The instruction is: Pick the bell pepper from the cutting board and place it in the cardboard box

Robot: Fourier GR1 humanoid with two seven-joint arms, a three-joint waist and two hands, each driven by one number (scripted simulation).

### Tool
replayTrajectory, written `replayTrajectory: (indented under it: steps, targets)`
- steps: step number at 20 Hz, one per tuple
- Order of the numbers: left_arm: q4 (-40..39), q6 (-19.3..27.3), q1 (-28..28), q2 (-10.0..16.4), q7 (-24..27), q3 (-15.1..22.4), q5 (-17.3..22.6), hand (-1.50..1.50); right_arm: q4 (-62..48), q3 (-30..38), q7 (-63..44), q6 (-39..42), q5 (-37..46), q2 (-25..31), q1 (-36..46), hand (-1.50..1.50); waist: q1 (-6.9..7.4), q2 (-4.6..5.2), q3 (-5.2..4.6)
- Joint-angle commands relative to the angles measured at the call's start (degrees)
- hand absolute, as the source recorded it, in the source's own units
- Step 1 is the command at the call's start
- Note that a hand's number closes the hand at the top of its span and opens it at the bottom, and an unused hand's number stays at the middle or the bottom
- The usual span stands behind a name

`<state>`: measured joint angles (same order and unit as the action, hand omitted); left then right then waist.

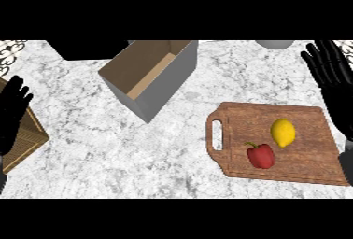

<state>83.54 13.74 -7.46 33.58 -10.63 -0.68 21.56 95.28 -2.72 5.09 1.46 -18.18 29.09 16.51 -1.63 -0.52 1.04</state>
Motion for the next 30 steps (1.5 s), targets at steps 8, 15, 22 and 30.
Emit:
replayTrajectory:
  steps: [8,15,22,30]
  targets:
    - [-3.4,1.0,2.2,3.8,3.9,4.7,-11.7,0.00,5.9,-7.7,7.9,18.0,20.4,19.8,1.5,-1.50,1.97,-0.62,-1.81]
    - [-7.3,5.7,2.0,-0.6,7.4,7.7,-17.8,0.00,-17.1,-8.1,42.1,23.1,18.0,13.5,-11.1,-1.50,1.68,1.33,-0.79]
    - [-9.4,4.0,1.9,-0.9,9.3,6.8,-18.8,0.00,-24.9,-9.1,51.5,15.0,33.3,17.6,-1.9,-1.50,2.16,0.75,-1.01]
    - [-10.9,3.3,0.3,-1.5,7.7,6.2,-19.5,0.00,-17.6,-19.1,38.2,15.4,49.8,21.1,3.4,-1.50,1.85,0.54,-1.09]
